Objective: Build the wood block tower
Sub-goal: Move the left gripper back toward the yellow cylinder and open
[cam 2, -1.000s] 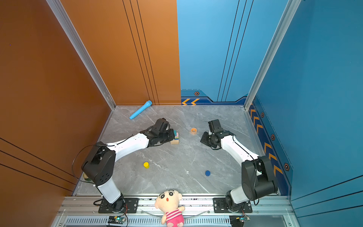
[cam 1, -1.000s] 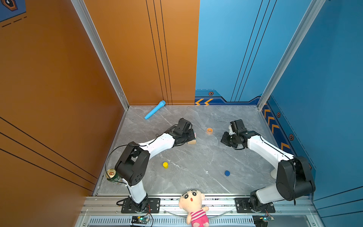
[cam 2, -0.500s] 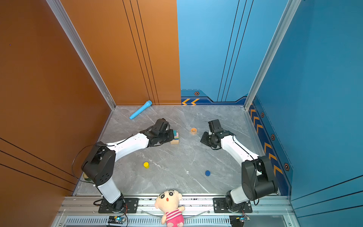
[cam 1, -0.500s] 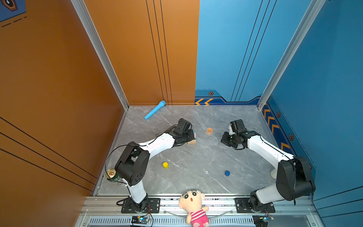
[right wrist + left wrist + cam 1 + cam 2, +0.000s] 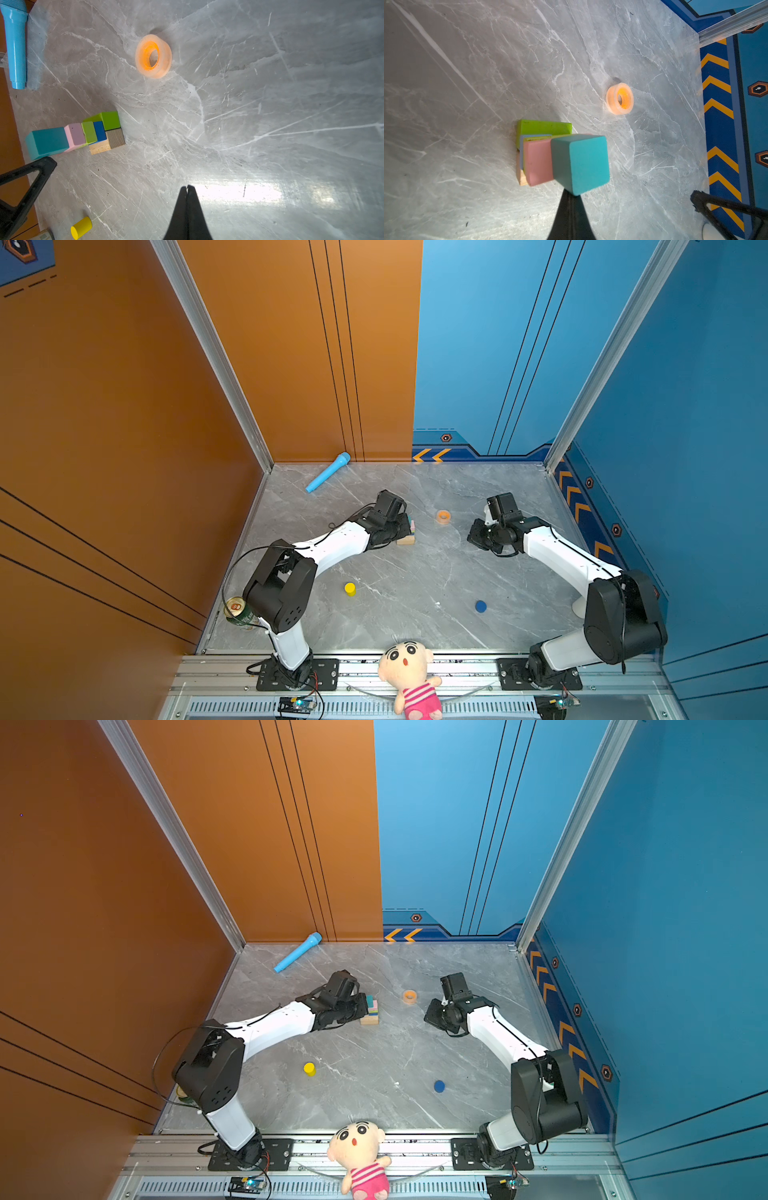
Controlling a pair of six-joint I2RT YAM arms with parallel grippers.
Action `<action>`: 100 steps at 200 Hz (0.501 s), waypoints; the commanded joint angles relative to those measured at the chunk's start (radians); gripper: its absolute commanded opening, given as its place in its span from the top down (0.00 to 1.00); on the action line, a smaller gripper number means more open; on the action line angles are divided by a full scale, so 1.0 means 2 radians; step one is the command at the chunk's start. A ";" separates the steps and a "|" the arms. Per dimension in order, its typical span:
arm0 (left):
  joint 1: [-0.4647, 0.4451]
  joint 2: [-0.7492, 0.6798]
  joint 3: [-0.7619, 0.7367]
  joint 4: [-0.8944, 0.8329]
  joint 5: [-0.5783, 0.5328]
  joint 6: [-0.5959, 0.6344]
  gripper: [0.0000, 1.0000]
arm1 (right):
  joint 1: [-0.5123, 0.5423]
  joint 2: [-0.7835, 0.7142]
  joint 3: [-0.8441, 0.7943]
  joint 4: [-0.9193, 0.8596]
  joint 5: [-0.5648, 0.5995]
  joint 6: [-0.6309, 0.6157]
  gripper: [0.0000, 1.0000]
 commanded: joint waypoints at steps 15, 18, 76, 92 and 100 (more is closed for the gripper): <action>0.006 0.007 0.016 -0.013 -0.014 0.013 1.00 | -0.003 -0.004 -0.006 0.002 -0.001 0.000 0.99; 0.005 0.007 0.016 -0.013 -0.014 0.013 1.00 | -0.004 -0.004 -0.005 0.002 0.000 0.000 0.99; 0.005 0.003 0.014 -0.031 -0.014 0.016 1.00 | -0.004 -0.003 -0.004 0.002 -0.002 -0.001 0.99; 0.002 0.000 0.012 -0.031 -0.015 0.016 1.00 | -0.004 -0.003 -0.004 0.002 -0.002 0.000 0.99; 0.001 -0.004 0.010 -0.030 -0.016 0.016 1.00 | -0.003 -0.003 -0.004 0.002 -0.001 0.000 0.99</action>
